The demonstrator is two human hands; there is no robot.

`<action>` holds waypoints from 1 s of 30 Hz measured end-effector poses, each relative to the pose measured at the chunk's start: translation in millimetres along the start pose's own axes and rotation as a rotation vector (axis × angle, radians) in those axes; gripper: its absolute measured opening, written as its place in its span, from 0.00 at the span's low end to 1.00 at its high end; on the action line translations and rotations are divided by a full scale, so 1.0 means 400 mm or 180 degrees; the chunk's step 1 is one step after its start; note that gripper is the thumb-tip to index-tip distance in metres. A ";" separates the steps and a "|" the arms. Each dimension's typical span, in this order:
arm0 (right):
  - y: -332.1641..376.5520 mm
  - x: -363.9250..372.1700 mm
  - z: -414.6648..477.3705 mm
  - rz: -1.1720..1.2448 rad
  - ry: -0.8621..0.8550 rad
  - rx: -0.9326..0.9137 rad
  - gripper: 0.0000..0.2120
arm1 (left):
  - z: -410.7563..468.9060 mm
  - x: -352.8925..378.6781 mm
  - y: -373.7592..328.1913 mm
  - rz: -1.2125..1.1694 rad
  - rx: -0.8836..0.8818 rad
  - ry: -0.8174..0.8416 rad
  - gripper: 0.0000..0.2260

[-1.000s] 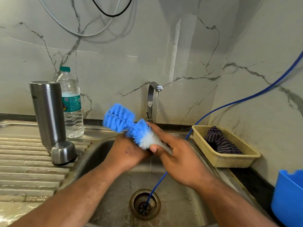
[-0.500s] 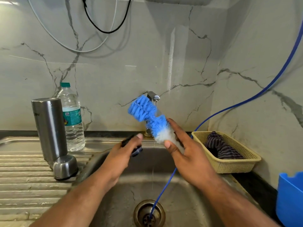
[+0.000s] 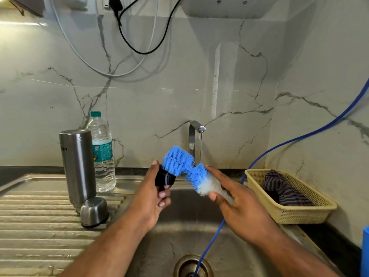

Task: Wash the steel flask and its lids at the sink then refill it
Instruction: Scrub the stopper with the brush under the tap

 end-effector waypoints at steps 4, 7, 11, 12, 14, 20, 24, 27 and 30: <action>0.012 -0.004 -0.002 -0.0236 -0.0103 0.0069 0.32 | 0.007 -0.023 -0.032 0.0144 0.0441 -0.0391 0.19; 0.032 -0.008 -0.004 -0.0457 -0.0205 0.0071 0.33 | -0.008 -0.021 -0.050 0.1342 0.0853 -0.0519 0.24; 0.034 -0.014 -0.006 -0.0655 -0.0273 0.0246 0.31 | -0.037 0.056 -0.048 0.2631 0.1425 -0.0291 0.22; 0.035 -0.019 -0.008 -0.0668 -0.0285 0.0275 0.31 | -0.037 0.056 -0.056 0.2690 0.1505 -0.0390 0.22; 0.039 -0.026 -0.015 -0.0672 -0.0284 0.0316 0.31 | -0.031 0.028 -0.079 0.2687 0.1553 -0.0675 0.21; 0.065 -0.016 -0.013 -0.0857 -0.0242 0.0333 0.32 | -0.038 0.016 -0.078 0.2715 0.1383 -0.0668 0.23; 0.057 -0.023 -0.018 -0.0909 -0.0268 0.0439 0.31 | -0.060 0.050 -0.092 0.2808 0.1537 -0.0833 0.21; 0.068 -0.021 -0.028 -0.0903 -0.0241 0.0400 0.32 | -0.063 -0.015 -0.124 0.2580 0.1415 -0.1260 0.19; 0.075 -0.014 -0.018 -0.0986 -0.0279 0.0409 0.32 | -0.069 -0.007 -0.102 0.2338 0.1200 -0.1099 0.16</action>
Point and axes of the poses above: each hand's wrist, its own z-axis towards the middle knuckle, its own x-axis out of the palm, y = z × x, the point moved 10 cm from there along z, towards the middle knuckle, and after that the axes turned 7 degrees about z, right-handed, at the moved point
